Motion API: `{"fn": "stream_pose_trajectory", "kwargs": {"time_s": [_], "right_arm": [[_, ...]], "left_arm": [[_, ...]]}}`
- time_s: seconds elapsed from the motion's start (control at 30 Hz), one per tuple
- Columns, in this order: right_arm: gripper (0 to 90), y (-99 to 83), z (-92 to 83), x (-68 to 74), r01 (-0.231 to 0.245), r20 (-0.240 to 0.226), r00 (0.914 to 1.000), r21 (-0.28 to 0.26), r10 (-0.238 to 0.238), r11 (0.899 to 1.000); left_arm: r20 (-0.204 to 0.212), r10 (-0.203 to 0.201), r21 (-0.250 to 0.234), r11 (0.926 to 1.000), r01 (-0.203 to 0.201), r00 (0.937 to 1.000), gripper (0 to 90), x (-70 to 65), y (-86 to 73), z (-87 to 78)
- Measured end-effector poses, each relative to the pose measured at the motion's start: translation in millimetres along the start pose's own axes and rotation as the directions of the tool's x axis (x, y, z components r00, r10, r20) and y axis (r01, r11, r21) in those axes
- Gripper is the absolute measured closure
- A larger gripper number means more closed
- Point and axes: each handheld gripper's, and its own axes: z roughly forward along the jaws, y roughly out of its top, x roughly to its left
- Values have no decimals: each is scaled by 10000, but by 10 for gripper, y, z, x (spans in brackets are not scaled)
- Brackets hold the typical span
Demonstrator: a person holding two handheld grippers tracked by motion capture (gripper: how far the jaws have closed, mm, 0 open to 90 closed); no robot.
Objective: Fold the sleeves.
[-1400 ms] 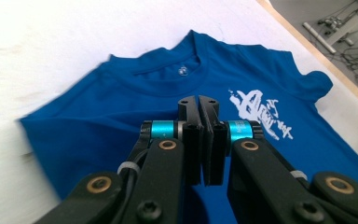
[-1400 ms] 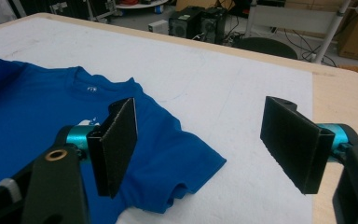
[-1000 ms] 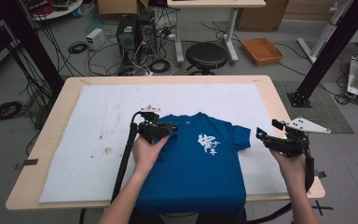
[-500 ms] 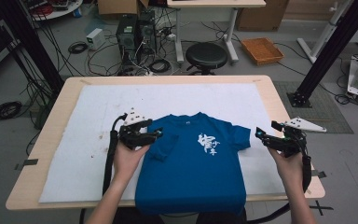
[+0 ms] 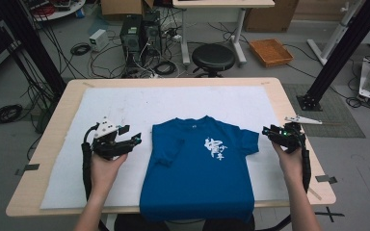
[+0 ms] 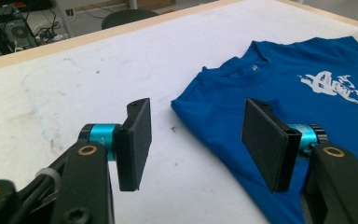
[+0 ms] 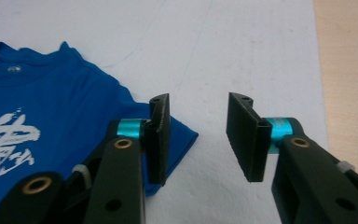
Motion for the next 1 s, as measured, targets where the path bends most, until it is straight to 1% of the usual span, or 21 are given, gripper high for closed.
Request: {"fn": "stream_pose_trajectory", "kwargs": {"time_s": [0.07, 0.17, 0.27, 0.4, 0.43, 0.5, 0.53, 0.6, 0.7, 0.73, 0.77, 0.87, 1.0], "right_arm": [[634, 16, 82, 2, 94, 144, 9998, 236, -98, 9997], [658, 31, 215, 0, 177, 213, 9996, 669, -192, 9976], [677, 28, 310, -5, 68, 226, 9997, 866, -88, 9962], [704, 12, 412, 2, 218, 342, 9991, 1175, -259, 9928], [706, 3, 439, 6, 195, 456, 9986, 1334, -258, 9909], [707, -12, 477, -3, 175, 447, 9987, 1441, -241, 9894], [715, -16, 489, -1, 170, 437, 9988, 1466, -236, 9890], [760, -16, 497, 7, 275, 466, 9983, 1438, -345, 9892], [868, -17, 504, 25, 471, 247, 9984, 1419, -511, 9888], [885, -16, 506, 34, 525, 276, 9980, 1410, -570, 9886], [893, -16, 507, 50, 658, 288, 9971, 1425, -706, 9876], [896, -13, 499, 59, 692, 178, 9972, 1361, -723, 9883], [897, 6, 423, 68, 713, 106, 9973, 1101, -729, 9914]], "left_arm": [[12, -69, -24, 10000, 69, 10000, 430, 35, -13, -21], [-70, -188, -66, 9998, 187, 9998, 429, 75, -26, -38], [-71, -269, -42, 9996, 269, 9996, 429, 103, -46, -39], [-112, -269, 0, 9996, 269, 9996, 429, 116, -61, -42], [-114, -260, -9, 9997, 260, 9996, 430, 120, -63, -43], [-118, -288, -12, 9996, 288, 9995, 429, 122, -66, -45], [-119, -267, -15, 9996, 267, 9996, 430, 121, -68, -43], [-115, -243, -2, 9997, 243, 9996, 430, 119, -72, -39], [-100, -274, 21, 9996, 275, 9996, 430, 117, -77, -30], [-95, -318, 17, 9995, 318, 9995, 430, 119, -82, -25], [-74, -337, 22, 9994, 338, 9994, 430, 122, -85, -22], [-67, -383, 44, 9993, 383, 9992, 430, 129, -99, -19], [-61, -441, 8, 9990, 441, 9990, 430, 140, -100, -24]]}}
